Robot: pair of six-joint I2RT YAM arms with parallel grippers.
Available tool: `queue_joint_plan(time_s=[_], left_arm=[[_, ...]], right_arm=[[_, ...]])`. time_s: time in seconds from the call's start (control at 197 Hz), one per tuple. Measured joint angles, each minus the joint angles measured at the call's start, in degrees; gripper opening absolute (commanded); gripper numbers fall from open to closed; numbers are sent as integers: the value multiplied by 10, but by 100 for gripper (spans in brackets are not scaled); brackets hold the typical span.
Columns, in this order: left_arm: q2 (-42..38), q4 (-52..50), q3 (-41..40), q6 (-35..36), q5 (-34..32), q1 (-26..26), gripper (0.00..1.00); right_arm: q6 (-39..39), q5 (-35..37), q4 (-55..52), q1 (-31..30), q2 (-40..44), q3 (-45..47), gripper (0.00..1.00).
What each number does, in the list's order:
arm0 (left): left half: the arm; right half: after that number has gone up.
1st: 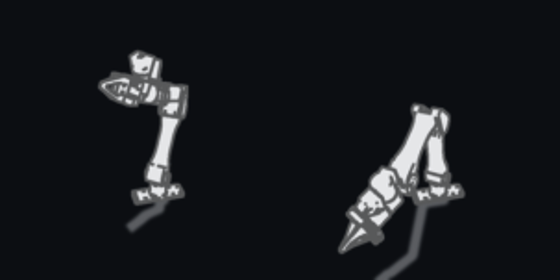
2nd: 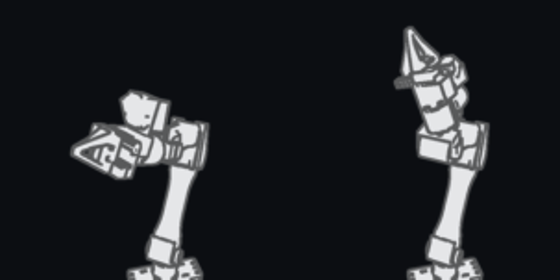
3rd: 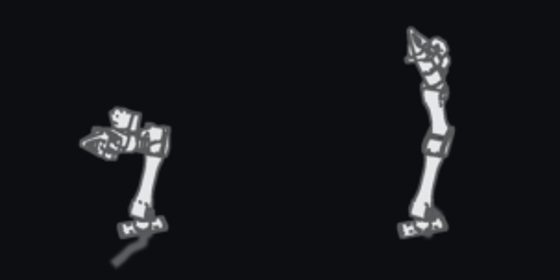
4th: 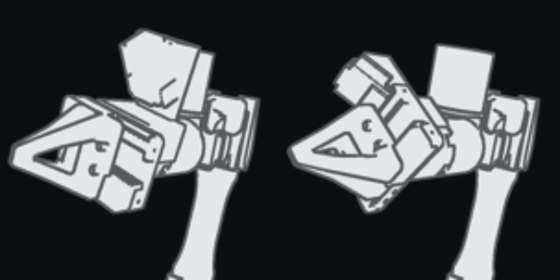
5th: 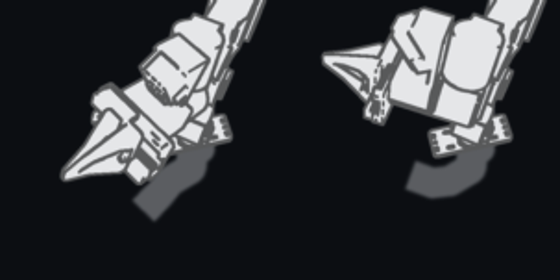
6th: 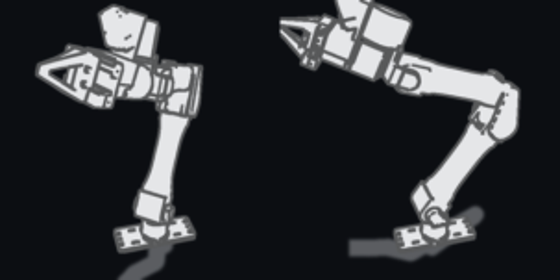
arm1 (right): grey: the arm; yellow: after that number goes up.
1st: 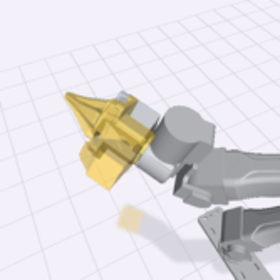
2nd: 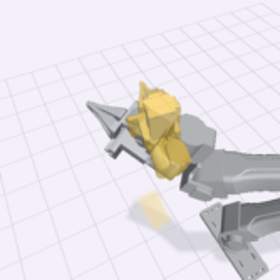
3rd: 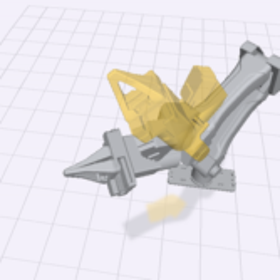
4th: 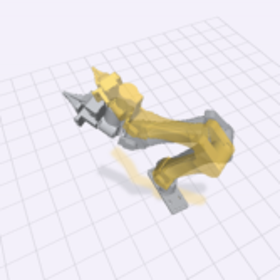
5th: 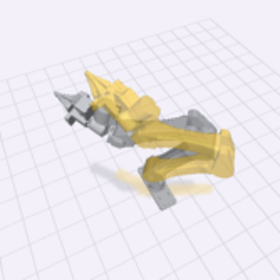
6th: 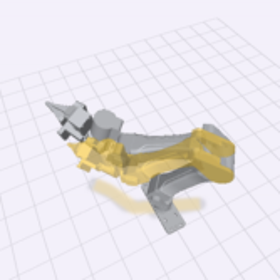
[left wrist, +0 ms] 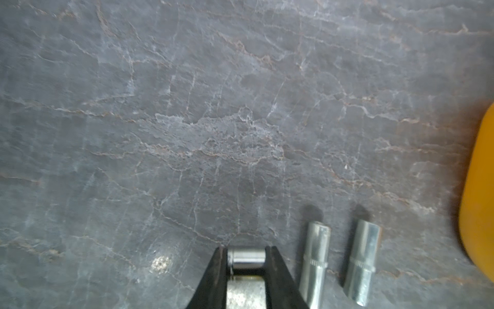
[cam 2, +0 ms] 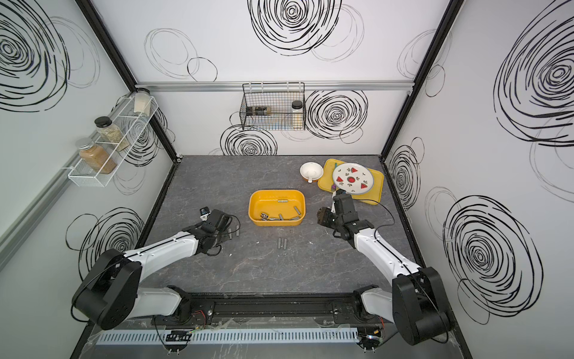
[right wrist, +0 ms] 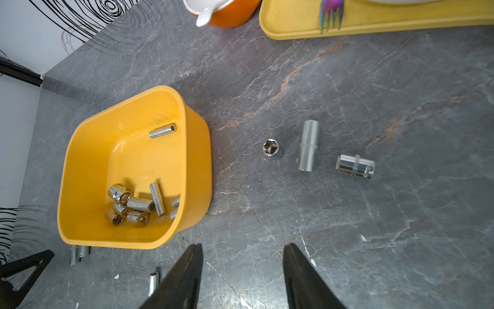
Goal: Take out the socket from the storage box
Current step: Place the socket head at the center of the board.
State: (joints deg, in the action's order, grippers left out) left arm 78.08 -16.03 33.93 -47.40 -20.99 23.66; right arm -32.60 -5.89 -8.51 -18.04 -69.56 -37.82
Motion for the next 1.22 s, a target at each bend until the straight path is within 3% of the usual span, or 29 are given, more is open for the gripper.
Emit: queue_joint_plan(time_s=[0.157,0.959,1.218], left_arm=[[11,14,-1,2,15,0,31],[23,26,-1,9,29,0,39],[-16,24,-1,9,30,3,42]], right_arm=[[0,0,0,-1,-5,0,53],[0,-1,0,-2,-7,0,53],[1,-1,0,-2,-7,0,53]])
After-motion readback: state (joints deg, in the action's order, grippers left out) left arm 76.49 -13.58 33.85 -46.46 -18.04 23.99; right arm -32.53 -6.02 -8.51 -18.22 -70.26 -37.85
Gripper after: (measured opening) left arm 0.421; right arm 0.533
